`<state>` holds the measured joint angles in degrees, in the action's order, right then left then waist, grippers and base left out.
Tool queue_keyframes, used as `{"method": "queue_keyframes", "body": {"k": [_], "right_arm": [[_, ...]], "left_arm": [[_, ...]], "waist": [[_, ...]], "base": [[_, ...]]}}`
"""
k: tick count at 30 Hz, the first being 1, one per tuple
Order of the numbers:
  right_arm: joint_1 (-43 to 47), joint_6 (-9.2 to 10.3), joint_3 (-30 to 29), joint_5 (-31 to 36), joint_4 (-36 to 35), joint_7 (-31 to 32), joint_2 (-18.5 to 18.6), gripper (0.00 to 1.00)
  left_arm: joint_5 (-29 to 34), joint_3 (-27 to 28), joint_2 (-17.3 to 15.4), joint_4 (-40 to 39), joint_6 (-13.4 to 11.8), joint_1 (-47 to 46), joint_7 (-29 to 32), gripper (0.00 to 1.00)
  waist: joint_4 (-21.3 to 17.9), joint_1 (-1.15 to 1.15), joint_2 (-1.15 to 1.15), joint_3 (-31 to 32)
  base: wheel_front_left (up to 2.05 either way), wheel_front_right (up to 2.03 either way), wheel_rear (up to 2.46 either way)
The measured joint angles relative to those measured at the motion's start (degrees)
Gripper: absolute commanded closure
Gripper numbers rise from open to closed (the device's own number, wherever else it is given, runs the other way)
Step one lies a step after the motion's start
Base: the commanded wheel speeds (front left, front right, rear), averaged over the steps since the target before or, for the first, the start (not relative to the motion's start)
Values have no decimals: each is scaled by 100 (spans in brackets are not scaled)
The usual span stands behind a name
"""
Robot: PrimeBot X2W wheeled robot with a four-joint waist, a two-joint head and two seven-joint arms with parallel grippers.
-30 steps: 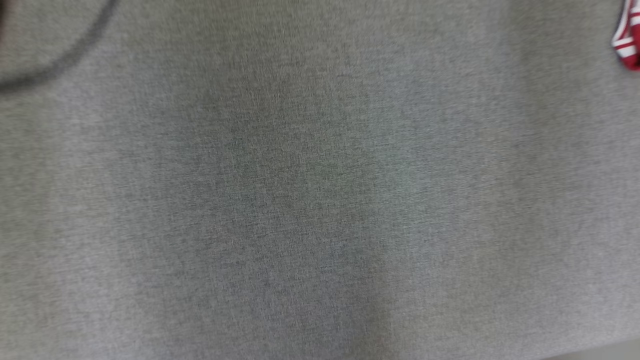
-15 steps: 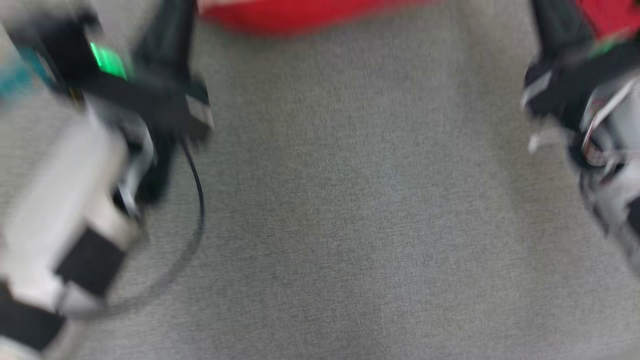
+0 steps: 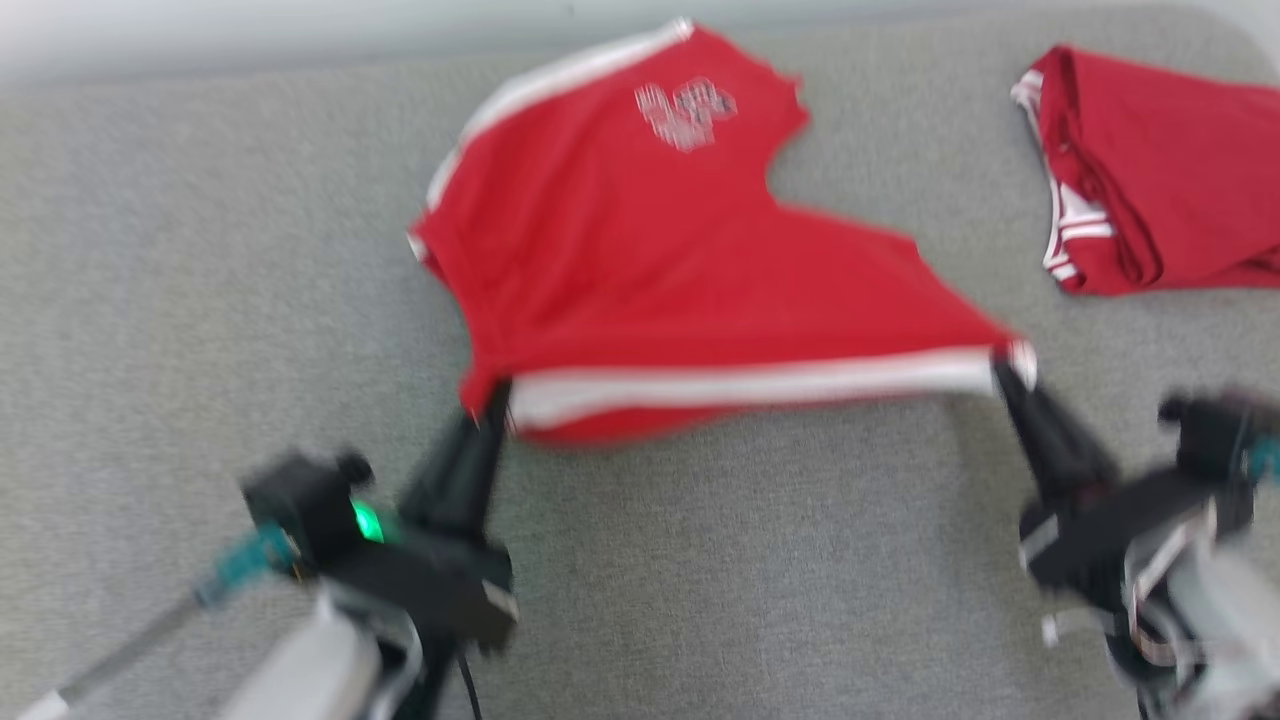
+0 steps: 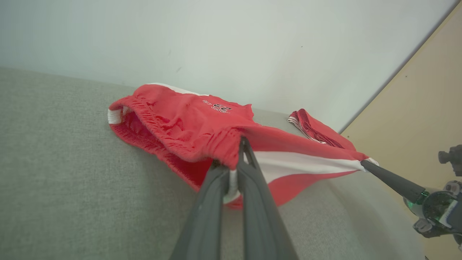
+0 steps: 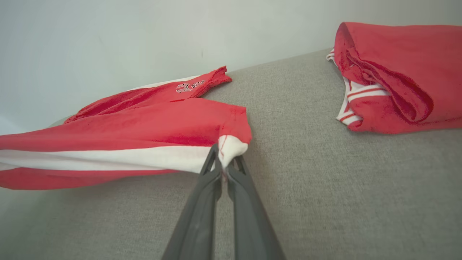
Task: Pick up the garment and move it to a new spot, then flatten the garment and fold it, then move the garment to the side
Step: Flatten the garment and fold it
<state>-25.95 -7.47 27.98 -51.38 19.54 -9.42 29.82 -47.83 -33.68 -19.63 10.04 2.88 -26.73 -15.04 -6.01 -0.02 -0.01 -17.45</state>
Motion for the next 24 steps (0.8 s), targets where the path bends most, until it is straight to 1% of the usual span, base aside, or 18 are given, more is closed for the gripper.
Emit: {"method": "queue_keyframes", "body": {"k": [2, 3, 4, 10, 11, 12, 16, 19, 22, 24], "right_arm": [[481, 0, -155, 71, -148, 85, -14, 100], [946, 0, -290, 275, -292, 138, -34, 100], [1184, 0, -389, 323, -368, 183, -78, 100], [2447, 0, -890, 641, -915, 554, -519, 100], [2641, 0, -961, 709, -1023, 647, -615, 100], [2641, 0, -961, 709, -1023, 647, -615, 100], [3446, 0, -1314, 953, -1433, 982, -1024, 100], [3886, 0, -1617, 1152, -1797, 1244, -1282, 100], [4229, 0, -1890, 1339, -2126, 1510, -1433, 100], [4268, 0, -2041, 1485, -2308, 1664, -1475, 100]], "left_arm": [[98, -75, 42, -23, 25, 326, 0, 100], [222, -134, 46, -38, 57, 656, 0, 100], [212, -75, 74, -63, 59, 826, 1, 100], [314, -18, 134, -108, 120, 1642, 0, 100], [352, -23, 122, -107, 126, 1732, 0, 100], [352, -23, 122, -107, 126, 1732, 0, 100], [488, -74, 113, -77, 219, 1998, 0, 100], [525, -64, 116, -75, 258, 2088, 0, 100], [553, 15, 126, -90, 260, 2153, 0, 100], [565, 62, 143, -100, 267, 2186, 0, 100]], "waist": [[26, 0, 0, 143], [49, 0, 0, 279], [60, 0, 0, 346], [145, 1, 0, 702], [164, 1, 0, 752], [164, 1, 0, 752], [293, 1, 1, 908], [406, 1, 1, 985], [488, 1, 1, 1029], [507, 1, 1, 1022]], "base": [[0, 0, 0], [0, 0, 0], [0, 0, 0], [0, 0, 0], [0, 0, 0], [0, 0, 0], [0, 0, 0], [0, 0, 0], [0, 0, 0], [0, 0, 0]]}}
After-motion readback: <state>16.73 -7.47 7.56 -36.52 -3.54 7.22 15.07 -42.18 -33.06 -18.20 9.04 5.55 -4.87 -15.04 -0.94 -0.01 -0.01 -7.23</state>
